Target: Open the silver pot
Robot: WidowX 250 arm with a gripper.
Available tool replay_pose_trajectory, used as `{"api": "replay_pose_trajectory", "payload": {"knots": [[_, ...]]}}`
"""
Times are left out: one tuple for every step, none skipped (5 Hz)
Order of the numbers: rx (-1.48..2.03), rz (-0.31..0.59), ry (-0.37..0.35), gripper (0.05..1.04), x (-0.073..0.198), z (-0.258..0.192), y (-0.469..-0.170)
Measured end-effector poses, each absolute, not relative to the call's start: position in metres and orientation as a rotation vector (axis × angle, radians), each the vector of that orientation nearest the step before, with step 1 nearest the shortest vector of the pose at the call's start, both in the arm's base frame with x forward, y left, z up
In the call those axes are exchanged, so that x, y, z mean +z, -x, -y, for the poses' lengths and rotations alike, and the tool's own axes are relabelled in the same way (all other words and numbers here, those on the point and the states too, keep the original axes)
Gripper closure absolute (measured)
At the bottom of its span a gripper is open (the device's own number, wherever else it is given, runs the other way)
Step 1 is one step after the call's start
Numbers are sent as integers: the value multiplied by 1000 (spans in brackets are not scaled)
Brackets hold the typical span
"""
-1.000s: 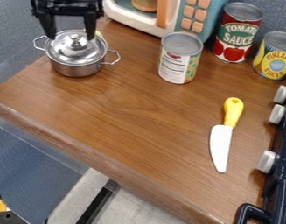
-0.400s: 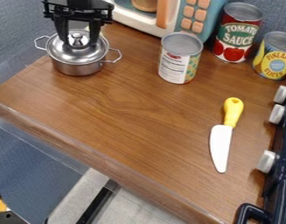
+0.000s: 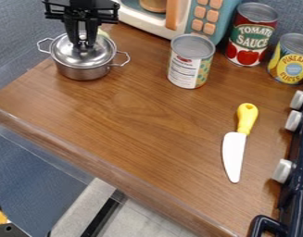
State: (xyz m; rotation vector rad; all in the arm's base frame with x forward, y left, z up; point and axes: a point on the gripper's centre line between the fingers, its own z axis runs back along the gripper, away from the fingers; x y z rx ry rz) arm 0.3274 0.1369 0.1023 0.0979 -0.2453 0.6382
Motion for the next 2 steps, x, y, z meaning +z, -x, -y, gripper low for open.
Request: {"api": "replay_pose_trajectory", "payload": {"knots": [[626, 232, -74, 804, 106, -126, -327], [667, 257, -216, 804, 133, -112, -325]]}}
